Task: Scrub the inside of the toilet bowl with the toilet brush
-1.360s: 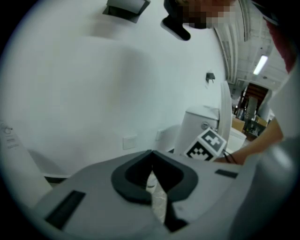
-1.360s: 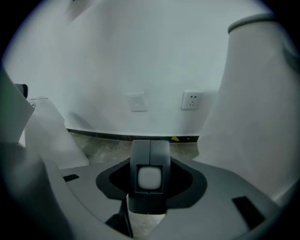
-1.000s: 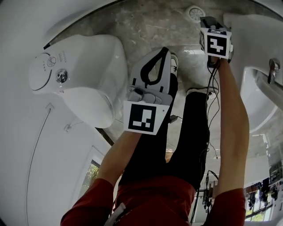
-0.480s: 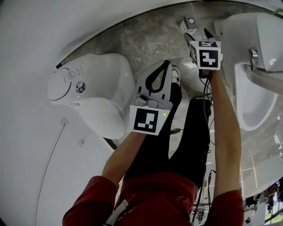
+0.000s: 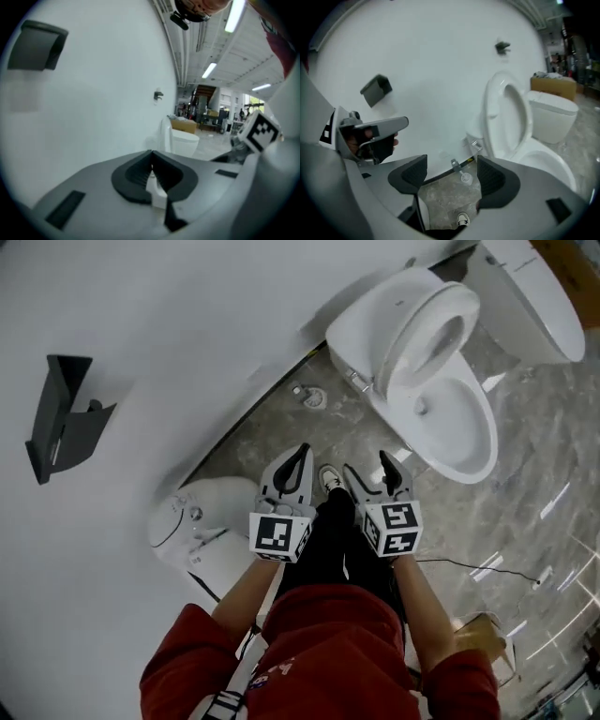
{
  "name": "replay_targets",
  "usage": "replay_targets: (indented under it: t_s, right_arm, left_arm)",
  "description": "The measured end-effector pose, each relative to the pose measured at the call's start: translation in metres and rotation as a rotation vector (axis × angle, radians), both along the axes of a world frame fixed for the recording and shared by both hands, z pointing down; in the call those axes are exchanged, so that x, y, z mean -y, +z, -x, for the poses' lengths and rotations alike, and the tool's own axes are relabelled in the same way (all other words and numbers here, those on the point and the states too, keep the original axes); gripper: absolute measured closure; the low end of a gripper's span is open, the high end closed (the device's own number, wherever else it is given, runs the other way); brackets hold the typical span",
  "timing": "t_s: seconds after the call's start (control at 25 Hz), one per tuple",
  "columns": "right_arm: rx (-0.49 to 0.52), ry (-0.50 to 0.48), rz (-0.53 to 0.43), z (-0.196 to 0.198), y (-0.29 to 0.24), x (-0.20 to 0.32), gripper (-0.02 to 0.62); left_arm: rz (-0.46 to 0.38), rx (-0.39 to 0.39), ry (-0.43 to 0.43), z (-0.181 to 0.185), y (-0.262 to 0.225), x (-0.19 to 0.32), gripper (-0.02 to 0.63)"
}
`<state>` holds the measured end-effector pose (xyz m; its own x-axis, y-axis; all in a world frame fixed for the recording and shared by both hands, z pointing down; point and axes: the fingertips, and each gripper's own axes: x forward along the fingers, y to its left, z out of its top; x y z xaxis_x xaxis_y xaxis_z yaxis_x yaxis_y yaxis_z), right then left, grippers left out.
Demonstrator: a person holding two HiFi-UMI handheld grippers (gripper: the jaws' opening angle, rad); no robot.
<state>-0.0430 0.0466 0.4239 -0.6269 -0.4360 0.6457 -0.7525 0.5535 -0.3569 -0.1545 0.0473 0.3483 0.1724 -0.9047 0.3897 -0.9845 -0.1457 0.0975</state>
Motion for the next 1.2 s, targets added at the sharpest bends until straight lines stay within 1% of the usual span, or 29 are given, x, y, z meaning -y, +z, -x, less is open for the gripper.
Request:
replay_targets:
  t_s: [0.08, 0.16, 0.24, 0.28, 0.36, 0.44, 0.56, 0.64, 0.72, 0.76, 0.8, 0.84, 0.96, 1.0, 1.08, 1.2]
  right_arm:
    - [0.025, 0.142, -0.087, -0.068, -0.061, -0.002, 0.267]
    - [0.067, 0.323, -0.175, -0.147, -0.123, -0.007, 0.267]
    - [0.125, 0.511, -0.291, -0.226, -0.187, -0.011, 0.278]
    - [0.147, 0.586, -0.354, -0.262, -0.217, -0.015, 0.284]
    - [0.175, 0.705, -0.475, -0.327, -0.273, -0.031, 0.285]
    - [0.164, 0.803, -0.609, -0.384, -0.325, -0.048, 0.293]
    - [0.047, 0.921, -0.815, -0.456, -0.397, -0.076, 0.312]
    - [-0.007, 0.977, -0.912, -0.485, -0.436, -0.093, 0.32]
    - [-0.048, 1.034, -0.994, -0.502, -0.467, -0.107, 0.341]
    - [-0.074, 1.062, -1.029, -0.507, -0.48, -0.112, 0.361]
    - [-0.109, 1.085, -1.051, -0.509, -0.489, -0.115, 0.397]
    - [-0.153, 1.101, -1.054, -0.511, -0.494, -0.115, 0.43]
    - [-0.283, 1.125, -1.025, -0.512, -0.501, -0.115, 0.515]
    - [-0.305, 1.13, -1.032, -0.512, -0.505, -0.117, 0.546]
    - [-0.323, 1.144, -1.048, -0.511, -0.512, -0.118, 0.585]
    - [-0.339, 1.15, -1.043, -0.509, -0.515, -0.11, 0.594]
  left_arm:
    - [-0.065, 0.011, 0.076, -0.05, -0.048, 0.012, 0.606]
    - [-0.127, 0.047, 0.159, -0.105, -0.096, 0.016, 0.606]
    - [-0.204, 0.084, 0.239, -0.156, -0.141, 0.021, 0.606]
    - [-0.242, 0.09, 0.275, -0.179, -0.164, 0.022, 0.606]
    - [-0.309, 0.084, 0.334, -0.223, -0.207, 0.02, 0.606]
    - [-0.377, 0.069, 0.389, -0.267, -0.246, 0.02, 0.606]
    - [-0.462, -0.004, 0.48, -0.335, -0.297, 0.022, 0.606]
    - [-0.497, -0.047, 0.555, -0.373, -0.328, 0.021, 0.606]
    - [-0.534, -0.06, 0.631, -0.4, -0.353, 0.021, 0.606]
    - [-0.553, -0.06, 0.662, -0.41, -0.364, 0.021, 0.606]
    - [-0.568, -0.057, 0.688, -0.417, -0.372, 0.021, 0.606]
    - [-0.573, -0.048, 0.707, -0.423, -0.378, 0.019, 0.606]
    - [-0.573, -0.021, 0.744, -0.434, -0.389, 0.008, 0.606]
    - [-0.578, -0.024, 0.749, -0.436, -0.393, 0.005, 0.606]
    - [-0.588, -0.043, 0.755, -0.437, -0.4, 0.005, 0.606]
    - [-0.649, -0.061, 0.753, -0.433, -0.407, 0.014, 0.606]
